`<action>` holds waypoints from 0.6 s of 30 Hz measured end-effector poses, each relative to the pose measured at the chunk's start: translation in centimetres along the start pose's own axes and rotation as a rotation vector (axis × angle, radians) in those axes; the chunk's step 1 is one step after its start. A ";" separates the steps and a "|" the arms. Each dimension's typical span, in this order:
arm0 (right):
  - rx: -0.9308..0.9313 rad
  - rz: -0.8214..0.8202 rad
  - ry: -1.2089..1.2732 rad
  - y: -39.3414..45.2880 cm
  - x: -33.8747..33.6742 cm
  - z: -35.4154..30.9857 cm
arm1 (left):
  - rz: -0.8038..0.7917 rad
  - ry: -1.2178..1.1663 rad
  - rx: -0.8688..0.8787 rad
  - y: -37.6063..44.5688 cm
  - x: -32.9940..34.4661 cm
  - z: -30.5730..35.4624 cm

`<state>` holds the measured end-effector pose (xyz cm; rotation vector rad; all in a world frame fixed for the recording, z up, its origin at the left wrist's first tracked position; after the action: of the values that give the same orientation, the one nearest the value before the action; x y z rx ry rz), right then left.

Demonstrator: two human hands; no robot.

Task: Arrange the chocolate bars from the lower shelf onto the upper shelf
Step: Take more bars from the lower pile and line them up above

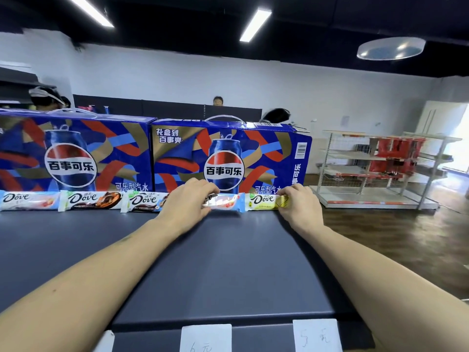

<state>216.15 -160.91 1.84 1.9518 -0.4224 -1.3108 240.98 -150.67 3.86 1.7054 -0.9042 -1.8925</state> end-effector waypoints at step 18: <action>0.015 -0.117 0.066 -4.1 -3.9 -5.3 | -0.010 -0.096 0.000 -3.1 -2.9 0.3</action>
<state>218.76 -153.61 2.52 2.0527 -0.2895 -1.3147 241.50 -146.41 3.69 1.6341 -0.9333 -1.9953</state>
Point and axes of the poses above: each hand's wrist, its own y-axis towards the middle knuckle, its own x-axis out of the palm, z = x × y, the point moved 7 cm from there along y, towards the middle knuckle, and after that the axes turned 10 degrees about z, right-handed, at the moved point
